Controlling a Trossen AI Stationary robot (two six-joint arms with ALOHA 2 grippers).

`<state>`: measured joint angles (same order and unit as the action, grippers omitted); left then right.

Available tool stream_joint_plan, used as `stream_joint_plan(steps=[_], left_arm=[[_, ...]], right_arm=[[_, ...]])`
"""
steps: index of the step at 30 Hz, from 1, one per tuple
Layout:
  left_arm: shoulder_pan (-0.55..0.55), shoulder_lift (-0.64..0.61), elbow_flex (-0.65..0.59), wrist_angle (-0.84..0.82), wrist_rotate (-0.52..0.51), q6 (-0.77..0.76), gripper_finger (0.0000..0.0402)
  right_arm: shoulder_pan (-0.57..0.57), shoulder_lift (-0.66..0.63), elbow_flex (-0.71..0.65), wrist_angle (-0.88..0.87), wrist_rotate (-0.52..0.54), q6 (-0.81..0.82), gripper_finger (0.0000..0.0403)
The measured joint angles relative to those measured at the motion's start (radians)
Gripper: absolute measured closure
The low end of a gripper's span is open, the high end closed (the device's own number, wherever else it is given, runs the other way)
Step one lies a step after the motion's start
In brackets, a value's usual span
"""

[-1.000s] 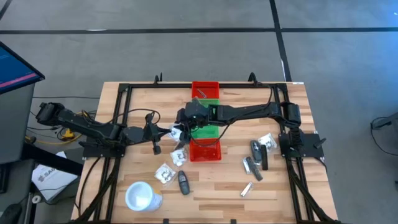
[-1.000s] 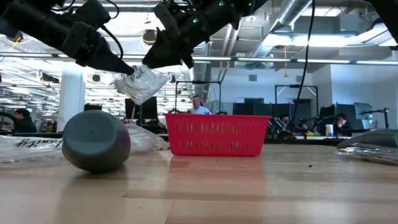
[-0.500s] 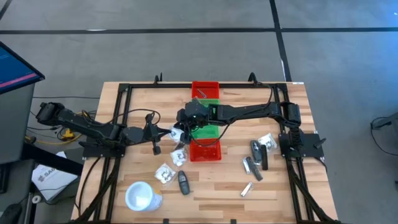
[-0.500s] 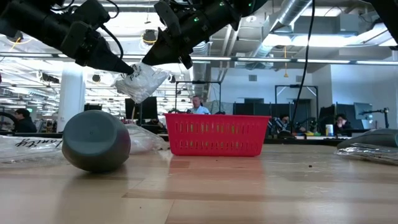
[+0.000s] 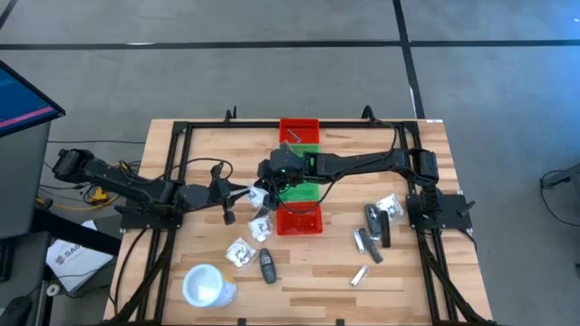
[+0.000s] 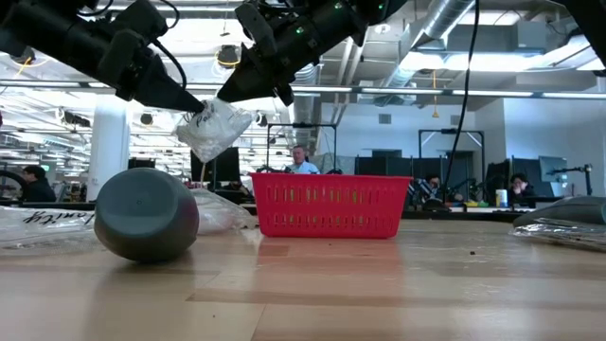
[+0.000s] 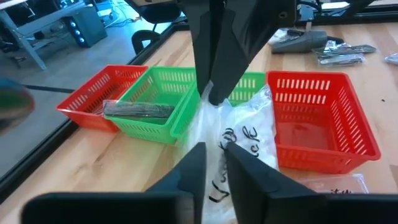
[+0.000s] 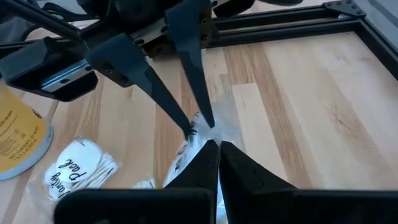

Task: Pick & Place Travel size toiletries
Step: Put the white cotton pack into the bottom green bin

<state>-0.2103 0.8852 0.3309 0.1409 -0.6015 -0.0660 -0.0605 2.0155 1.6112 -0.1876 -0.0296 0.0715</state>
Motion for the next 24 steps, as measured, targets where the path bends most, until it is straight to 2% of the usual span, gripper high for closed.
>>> stream_joint_plan(steps=[6, 13, 21, 24], left_arm=[[-0.008, -0.007, 0.0, -0.001, 0.006, -0.012, 0.0291], [-0.016, -0.029, 0.0, -0.005, 0.006, -0.021, 0.0254], [-0.02, -0.028, 0.0, -0.01, 0.006, -0.049, 0.0246], [-0.02, -0.028, 0.0, -0.01, 0.007, -0.076, 0.0247]], right_arm=[[-0.004, -0.001, 0.0, -0.031, 0.0, -0.002, 0.0403], [-0.007, -0.022, 0.0, -0.085, 0.005, -0.023, 0.0403], [0.023, -0.146, -0.032, -0.19, 0.132, -0.008, 0.0403], [0.041, -0.183, -0.077, -0.228, 0.229, 0.016, 0.0403]])
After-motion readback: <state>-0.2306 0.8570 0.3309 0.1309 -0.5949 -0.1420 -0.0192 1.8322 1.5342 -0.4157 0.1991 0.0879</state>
